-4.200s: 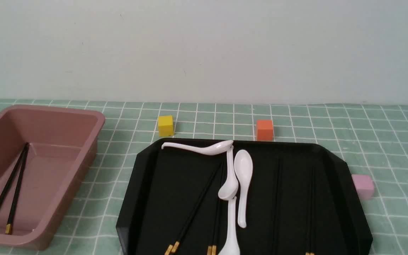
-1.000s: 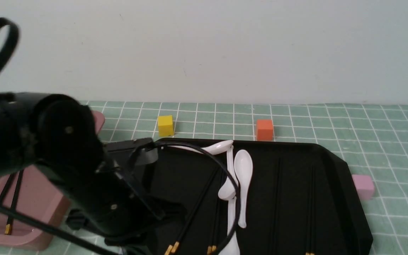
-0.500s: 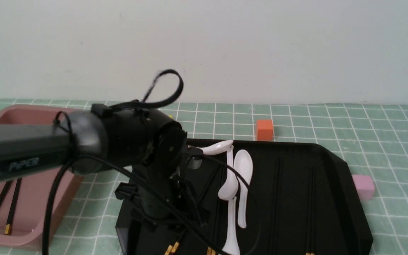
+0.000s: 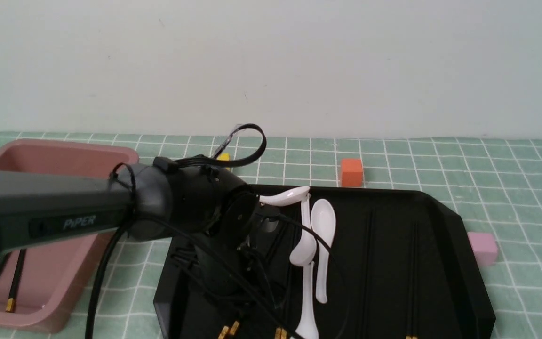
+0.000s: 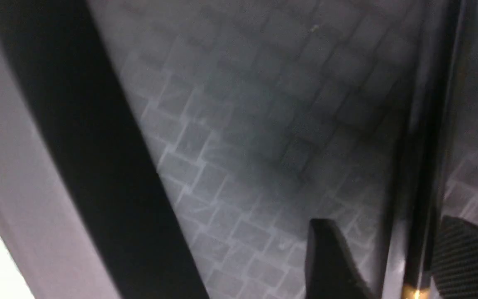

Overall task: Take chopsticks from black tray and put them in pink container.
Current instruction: 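Reach over to the black tray and grasp a pair of chopsticks with the left gripper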

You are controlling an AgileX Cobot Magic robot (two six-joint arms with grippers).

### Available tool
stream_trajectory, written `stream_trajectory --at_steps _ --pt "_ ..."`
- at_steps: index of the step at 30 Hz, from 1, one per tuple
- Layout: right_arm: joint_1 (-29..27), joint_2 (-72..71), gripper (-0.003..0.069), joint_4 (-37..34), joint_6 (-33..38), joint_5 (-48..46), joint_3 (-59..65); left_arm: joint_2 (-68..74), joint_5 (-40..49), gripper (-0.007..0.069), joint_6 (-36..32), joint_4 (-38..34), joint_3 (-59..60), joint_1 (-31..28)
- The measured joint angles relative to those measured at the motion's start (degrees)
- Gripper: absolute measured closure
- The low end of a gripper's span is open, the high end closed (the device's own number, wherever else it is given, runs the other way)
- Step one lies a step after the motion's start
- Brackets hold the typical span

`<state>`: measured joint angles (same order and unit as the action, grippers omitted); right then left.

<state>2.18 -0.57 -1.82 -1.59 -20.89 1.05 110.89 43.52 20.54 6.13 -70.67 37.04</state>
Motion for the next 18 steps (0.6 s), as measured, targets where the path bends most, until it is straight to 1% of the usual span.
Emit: stream_trajectory --at_steps 18 --pt "0.00 0.00 0.0419 0.00 0.00 0.00 0.00 1.02 -0.82 0.0270 -0.55 -0.49 -0.06 -0.01"
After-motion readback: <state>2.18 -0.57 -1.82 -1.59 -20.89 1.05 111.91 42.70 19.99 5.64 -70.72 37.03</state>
